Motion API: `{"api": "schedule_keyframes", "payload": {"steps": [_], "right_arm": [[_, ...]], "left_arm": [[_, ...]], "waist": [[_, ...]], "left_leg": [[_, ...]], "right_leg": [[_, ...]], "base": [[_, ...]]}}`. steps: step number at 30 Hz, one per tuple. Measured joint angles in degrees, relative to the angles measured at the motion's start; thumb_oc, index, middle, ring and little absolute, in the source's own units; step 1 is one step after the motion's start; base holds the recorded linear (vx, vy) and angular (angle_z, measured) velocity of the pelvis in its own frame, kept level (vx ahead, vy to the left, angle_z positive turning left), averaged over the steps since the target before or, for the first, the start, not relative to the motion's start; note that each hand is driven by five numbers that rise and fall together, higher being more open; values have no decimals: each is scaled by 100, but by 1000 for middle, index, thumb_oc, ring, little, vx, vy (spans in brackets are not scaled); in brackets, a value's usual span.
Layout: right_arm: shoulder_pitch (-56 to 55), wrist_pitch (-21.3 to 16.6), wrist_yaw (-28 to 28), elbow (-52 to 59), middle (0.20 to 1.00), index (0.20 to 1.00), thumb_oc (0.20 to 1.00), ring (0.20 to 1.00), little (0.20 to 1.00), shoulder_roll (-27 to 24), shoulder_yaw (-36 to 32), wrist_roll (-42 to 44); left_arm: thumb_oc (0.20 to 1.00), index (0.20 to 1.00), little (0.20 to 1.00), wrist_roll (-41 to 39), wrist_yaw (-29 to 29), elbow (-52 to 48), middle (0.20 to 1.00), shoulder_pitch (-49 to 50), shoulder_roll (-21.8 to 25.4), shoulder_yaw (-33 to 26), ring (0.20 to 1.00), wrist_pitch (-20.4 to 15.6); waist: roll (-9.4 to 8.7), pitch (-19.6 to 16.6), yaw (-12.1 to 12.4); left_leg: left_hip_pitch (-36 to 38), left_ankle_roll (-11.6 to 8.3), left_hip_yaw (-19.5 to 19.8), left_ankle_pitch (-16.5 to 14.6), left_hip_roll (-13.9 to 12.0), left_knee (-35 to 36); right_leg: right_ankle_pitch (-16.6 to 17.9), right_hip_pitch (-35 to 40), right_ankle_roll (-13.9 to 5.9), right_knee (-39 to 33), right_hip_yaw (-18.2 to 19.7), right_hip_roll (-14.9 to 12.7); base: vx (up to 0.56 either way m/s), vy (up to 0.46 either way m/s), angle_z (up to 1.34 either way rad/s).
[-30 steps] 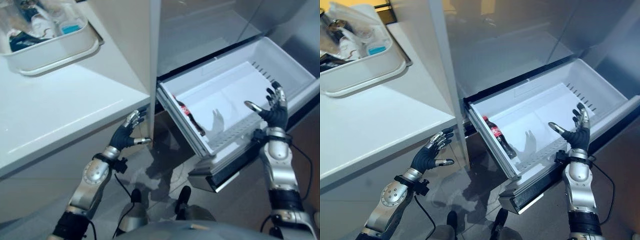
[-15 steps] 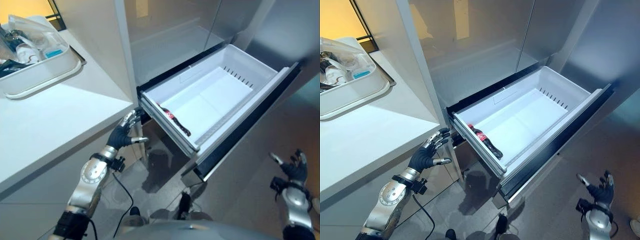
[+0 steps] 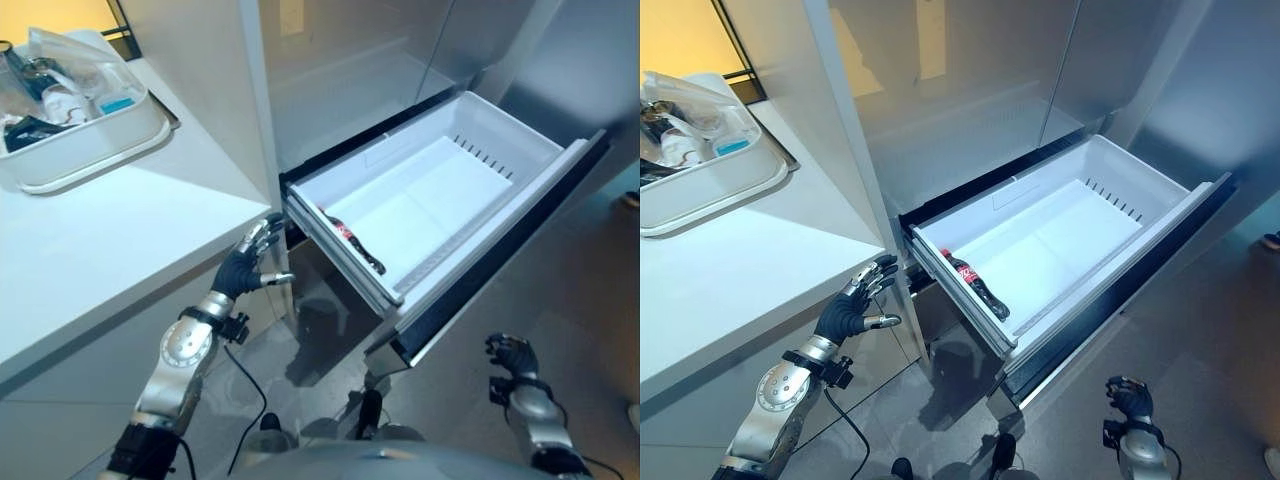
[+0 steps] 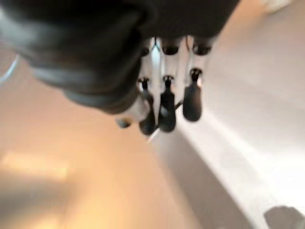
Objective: Take the drinks into the refrigerator
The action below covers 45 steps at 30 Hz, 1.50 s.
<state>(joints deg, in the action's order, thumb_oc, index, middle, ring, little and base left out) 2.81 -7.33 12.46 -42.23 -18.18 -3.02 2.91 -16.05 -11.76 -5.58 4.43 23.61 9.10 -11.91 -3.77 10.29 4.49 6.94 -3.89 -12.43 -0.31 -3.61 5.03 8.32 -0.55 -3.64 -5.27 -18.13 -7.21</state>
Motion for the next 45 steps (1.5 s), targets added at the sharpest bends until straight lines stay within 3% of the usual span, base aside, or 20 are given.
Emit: {"api": "schedule_keyframes", "payload": {"steps": [3, 7, 10, 16, 23, 26, 29, 30, 31, 32, 33, 39, 45], "right_arm": [[116, 159, 46, -20, 200, 200, 200, 200, 200, -114, 89, -136], [443, 355, 62, -127, 200, 200, 200, 200, 200, -299, 518, -347], [1042, 725, 45, -347, 200, 200, 200, 200, 200, -612, 1051, -533], [2346, 723, -337, -559, 200, 200, 200, 200, 200, -950, 1988, -1302], [3999, 517, -457, -738, 200, 200, 200, 200, 200, -660, 2617, -1785], [4588, 387, -467, -732, 200, 200, 200, 200, 200, -271, 2634, -1976], [4509, 373, -555, -757, 200, 200, 200, 200, 200, -203, 2656, -2019], [4495, 375, -557, -781, 338, 338, 338, 338, 338, -162, 2651, -2019], [4481, 372, -554, -781, 379, 379, 379, 379, 379, -130, 2645, -2014], [4434, 370, -548, -782, 661, 661, 661, 661, 661, -63, 2616, -2009], [4390, 364, -546, -783, 1000, 1000, 1000, 1000, 1000, -38, 2613, -1985], [3737, 265, -471, -750, 1000, 1000, 1000, 1000, 1000, 101, 2202, -1596], [1934, 244, -318, -669, 1000, 1000, 1000, 1000, 1000, 437, 1674, -988]], "left_arm": [[1000, 1000, 1000, -67, 5, -12, 1000, 56, 7, 86, 1000, 2], [1000, 1000, 1000, -108, 7, -11, 1000, 83, 4, 94, 1000, 12], [1000, 1000, 1000, -264, 4, -16, 1000, 130, 1, 101, 1000, 16], [1000, 1000, 1000, -401, 11, -21, 1000, 245, 6, 101, 1000, 21], [1000, 1000, 1000, -547, 46, -31, 1000, 243, 18, 104, 1000, 25], [1000, 1000, 1000, -547, 52, -35, 1000, 179, 17, 140, 1000, 30], [1000, 1000, 1000, -547, 88, -40, 1000, 197, 65, 108, 1000, 30], [1000, 1000, 1000, -547, 104, -39, 1000, 175, 67, 97, 1000, 30], [1000, 1000, 1000, -546, 108, -39, 1000, 169, 67, 101, 1000, 30], [1000, 1000, 1000, -546, 111, -39, 1000, 151, 64, 111, 1000, 30], [1000, 1000, 1000, -546, 120, -38, 1000, 124, 62, 118, 1000, 30], [1000, 1000, 1000, -547, 200, 0, 1000, 94, 16, 105, 1000, 31], [1000, 1000, 1000, -487, 539, 523, 1000, 134, -235, 30, 1000, 32]], "waist": [[6, 10, 223], [-2, 21, 275], [-11, 33, 333], [-39, 118, 618], [-83, 365, 962], [-112, 407, 1226], [-205, 450, 1236], [-248, 485, 1239], [-267, 499, 1233], [-290, 510, 1234], [-294, 513, 1229], [-286, 518, 1229], [-218, 536, 1068]], "left_leg": [[-19, 1, 20, 4, 4, 1], [-87, 2, 114, 25, 1, 0], [-138, -3, 187, 38, -24, 2], [-308, -62, 341, 143, -61, -2], [-556, -97, 577, 189, -87, -95], [-637, -98, 675, 196, -66, -112], [-655, -90, 772, 199, -31, -118], [-666, -80, 784, 206, -17, -118], [-665, -78, 783, 208, -13, -119], [-659, -77, 785, 207, -11, -118], [-659, -78, 784, 207, -11, -118], [-599, -75, 780, 208, 3, -102], [-390, -50, 718, 191, 22, -52]], "right_leg": [[-4, -3, 0, 1, -22, -9], [-9, 15, 1, 0, -118, -21], [-11, 19, 5, -30, -195, -20], [-45, -116, 48, -31, -338, 18], [-23, -190, 109, -1, -569, 51], [-59, -210, 89, 1, -665, 32], [-78, -172, 68, 1, -750, -8], [-75, -174, 69, 2, -761, -18], [-74, -174, 68, 1, -761, -22], [-74, -166, 67, 1, -762, -28], [-74, -168, 67, 1, -762, -25], [-80, -121, 59, 2, -758, -37], [-103, 39, 28, 2, -726, -60]], "base": [[19, 8, 6], [-1, -2, 11], [-19, -14, 12], [-34, -8, 12], [-34, -16, 16], [-16, -6, 19], [-11, 10, 15], [-1, 6, 7], [9, 13, 3], [0, 0, 0], [0, 0, 0], [4, 23, 0], [3, 2, -2]]}}
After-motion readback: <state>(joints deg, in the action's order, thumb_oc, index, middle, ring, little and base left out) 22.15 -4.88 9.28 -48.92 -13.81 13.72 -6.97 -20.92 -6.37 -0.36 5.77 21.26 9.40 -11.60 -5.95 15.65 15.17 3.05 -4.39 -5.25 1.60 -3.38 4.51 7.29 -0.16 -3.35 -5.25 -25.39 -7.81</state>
